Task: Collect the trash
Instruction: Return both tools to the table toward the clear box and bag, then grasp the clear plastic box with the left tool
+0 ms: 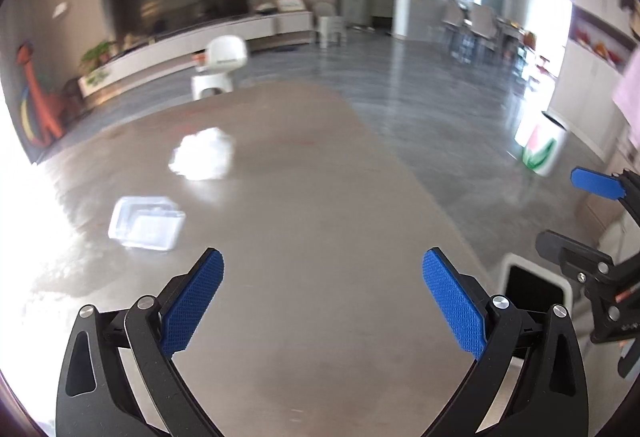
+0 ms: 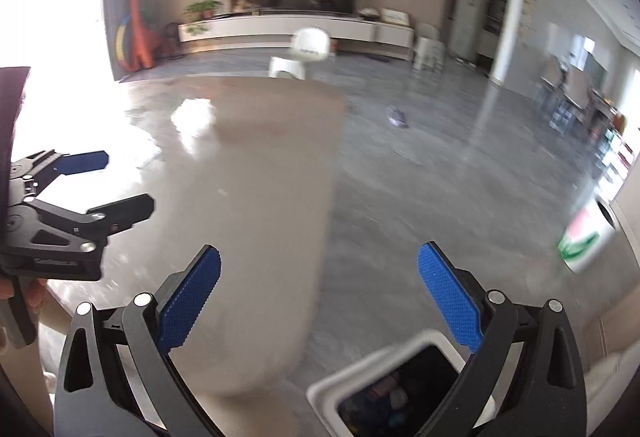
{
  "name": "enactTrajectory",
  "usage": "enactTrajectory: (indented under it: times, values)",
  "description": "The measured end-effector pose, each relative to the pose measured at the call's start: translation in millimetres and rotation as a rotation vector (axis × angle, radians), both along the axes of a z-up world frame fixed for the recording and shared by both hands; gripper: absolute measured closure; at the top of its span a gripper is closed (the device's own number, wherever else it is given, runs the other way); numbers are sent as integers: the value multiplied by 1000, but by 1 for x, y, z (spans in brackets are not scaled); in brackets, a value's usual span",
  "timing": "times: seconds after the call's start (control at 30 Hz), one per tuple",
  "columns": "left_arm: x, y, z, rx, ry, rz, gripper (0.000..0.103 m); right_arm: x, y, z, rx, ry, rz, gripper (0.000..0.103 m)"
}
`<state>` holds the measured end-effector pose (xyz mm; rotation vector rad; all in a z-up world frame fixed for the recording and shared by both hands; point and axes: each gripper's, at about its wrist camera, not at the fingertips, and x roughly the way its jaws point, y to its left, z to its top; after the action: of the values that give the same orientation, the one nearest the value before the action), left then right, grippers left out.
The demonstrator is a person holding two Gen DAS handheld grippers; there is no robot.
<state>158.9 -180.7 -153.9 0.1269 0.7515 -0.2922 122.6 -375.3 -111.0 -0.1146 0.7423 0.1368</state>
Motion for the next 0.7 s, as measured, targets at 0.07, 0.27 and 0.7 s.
enactTrajectory:
  times: [0.07,0.27,0.7]
  values:
    - [8,19,0,-14,4,37,5,13,16,2,3,-7,30,5]
    - [30,65,-3,-37,3,120,5,48,61,1,-2,-12,103,5]
    - [96,145,-37,-18,38,144,5,128,139,-24,-19,10,186,5]
